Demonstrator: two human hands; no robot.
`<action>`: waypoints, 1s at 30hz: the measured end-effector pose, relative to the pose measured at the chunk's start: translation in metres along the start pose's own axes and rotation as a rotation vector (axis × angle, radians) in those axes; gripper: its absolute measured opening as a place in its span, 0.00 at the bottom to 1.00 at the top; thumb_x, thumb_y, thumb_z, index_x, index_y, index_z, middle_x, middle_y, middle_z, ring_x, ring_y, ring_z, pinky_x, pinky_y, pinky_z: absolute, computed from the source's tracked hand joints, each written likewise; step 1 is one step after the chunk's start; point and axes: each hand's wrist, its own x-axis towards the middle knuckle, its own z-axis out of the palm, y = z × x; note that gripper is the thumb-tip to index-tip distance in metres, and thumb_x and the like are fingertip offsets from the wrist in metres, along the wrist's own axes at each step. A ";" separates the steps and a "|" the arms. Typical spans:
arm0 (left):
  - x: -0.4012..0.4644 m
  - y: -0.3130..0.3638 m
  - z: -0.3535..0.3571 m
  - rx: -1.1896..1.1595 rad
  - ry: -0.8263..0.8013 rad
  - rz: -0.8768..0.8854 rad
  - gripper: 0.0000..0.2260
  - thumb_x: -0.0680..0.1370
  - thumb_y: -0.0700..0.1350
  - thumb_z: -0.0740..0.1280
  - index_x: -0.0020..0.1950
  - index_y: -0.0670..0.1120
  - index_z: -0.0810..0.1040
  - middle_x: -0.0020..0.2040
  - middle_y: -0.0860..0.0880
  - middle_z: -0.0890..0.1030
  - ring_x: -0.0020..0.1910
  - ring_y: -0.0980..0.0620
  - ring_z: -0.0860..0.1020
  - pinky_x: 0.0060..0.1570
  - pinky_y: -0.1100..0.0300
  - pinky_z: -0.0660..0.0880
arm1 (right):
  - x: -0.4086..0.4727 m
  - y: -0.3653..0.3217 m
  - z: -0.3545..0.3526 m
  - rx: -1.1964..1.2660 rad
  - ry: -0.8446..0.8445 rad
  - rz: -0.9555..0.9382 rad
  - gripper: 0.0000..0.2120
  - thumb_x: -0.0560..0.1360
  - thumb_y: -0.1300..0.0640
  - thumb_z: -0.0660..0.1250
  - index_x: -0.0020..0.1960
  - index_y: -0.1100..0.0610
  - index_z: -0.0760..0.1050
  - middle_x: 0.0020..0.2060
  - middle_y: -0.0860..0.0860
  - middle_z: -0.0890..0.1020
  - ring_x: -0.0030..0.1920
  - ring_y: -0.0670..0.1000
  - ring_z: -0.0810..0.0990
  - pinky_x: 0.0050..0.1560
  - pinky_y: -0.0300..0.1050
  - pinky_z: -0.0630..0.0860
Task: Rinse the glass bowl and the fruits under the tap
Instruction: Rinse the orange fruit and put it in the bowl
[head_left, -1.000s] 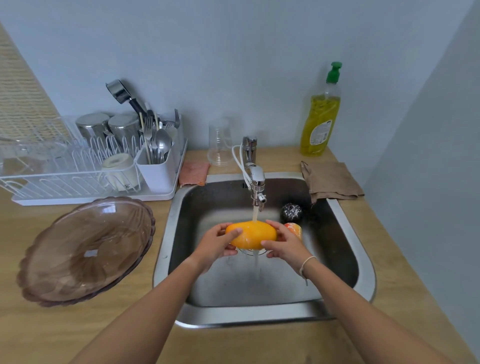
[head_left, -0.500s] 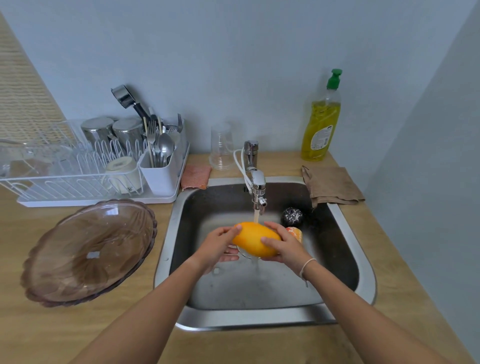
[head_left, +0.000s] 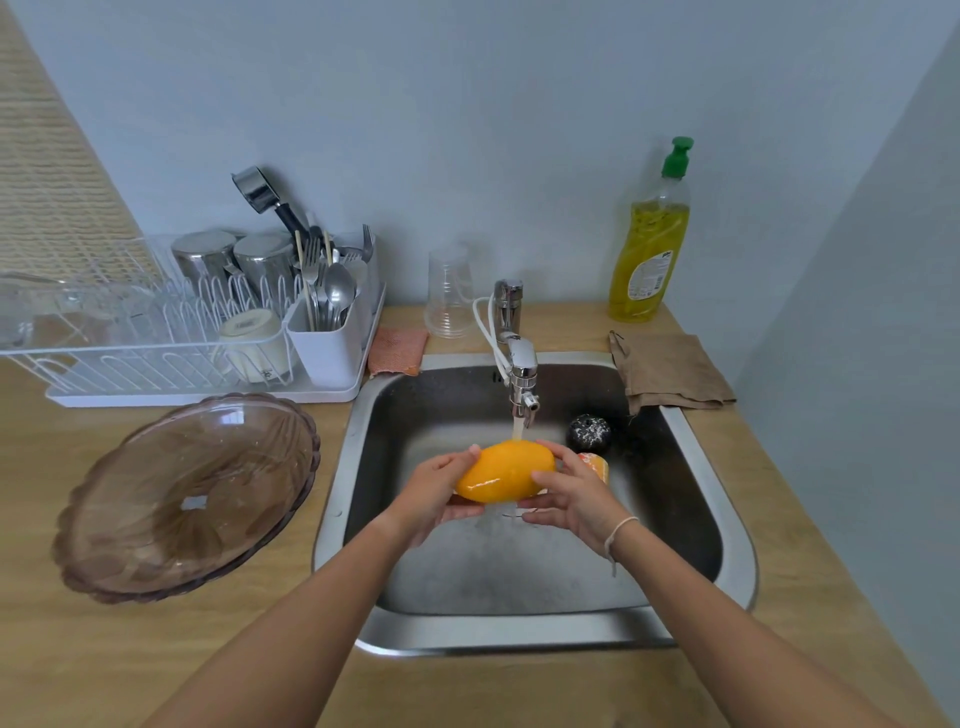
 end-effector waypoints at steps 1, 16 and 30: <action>0.000 -0.001 0.000 0.011 0.008 -0.002 0.14 0.77 0.52 0.63 0.58 0.46 0.73 0.52 0.45 0.77 0.48 0.46 0.79 0.43 0.57 0.80 | 0.000 0.000 -0.001 -0.031 0.017 0.001 0.20 0.75 0.60 0.65 0.65 0.54 0.66 0.53 0.59 0.74 0.39 0.59 0.80 0.37 0.48 0.83; -0.001 -0.007 0.001 -0.020 0.003 -0.015 0.17 0.77 0.50 0.65 0.64 0.48 0.70 0.55 0.42 0.74 0.45 0.44 0.79 0.43 0.56 0.81 | -0.004 -0.001 0.000 -0.034 0.078 -0.068 0.17 0.74 0.62 0.66 0.62 0.54 0.68 0.51 0.55 0.73 0.41 0.54 0.77 0.33 0.41 0.81; -0.009 -0.006 0.008 0.009 0.078 0.269 0.10 0.75 0.39 0.67 0.55 0.50 0.78 0.59 0.46 0.73 0.61 0.43 0.73 0.58 0.50 0.76 | -0.003 0.005 -0.012 0.113 0.060 -0.037 0.20 0.73 0.72 0.63 0.62 0.58 0.68 0.49 0.53 0.74 0.54 0.59 0.75 0.49 0.47 0.77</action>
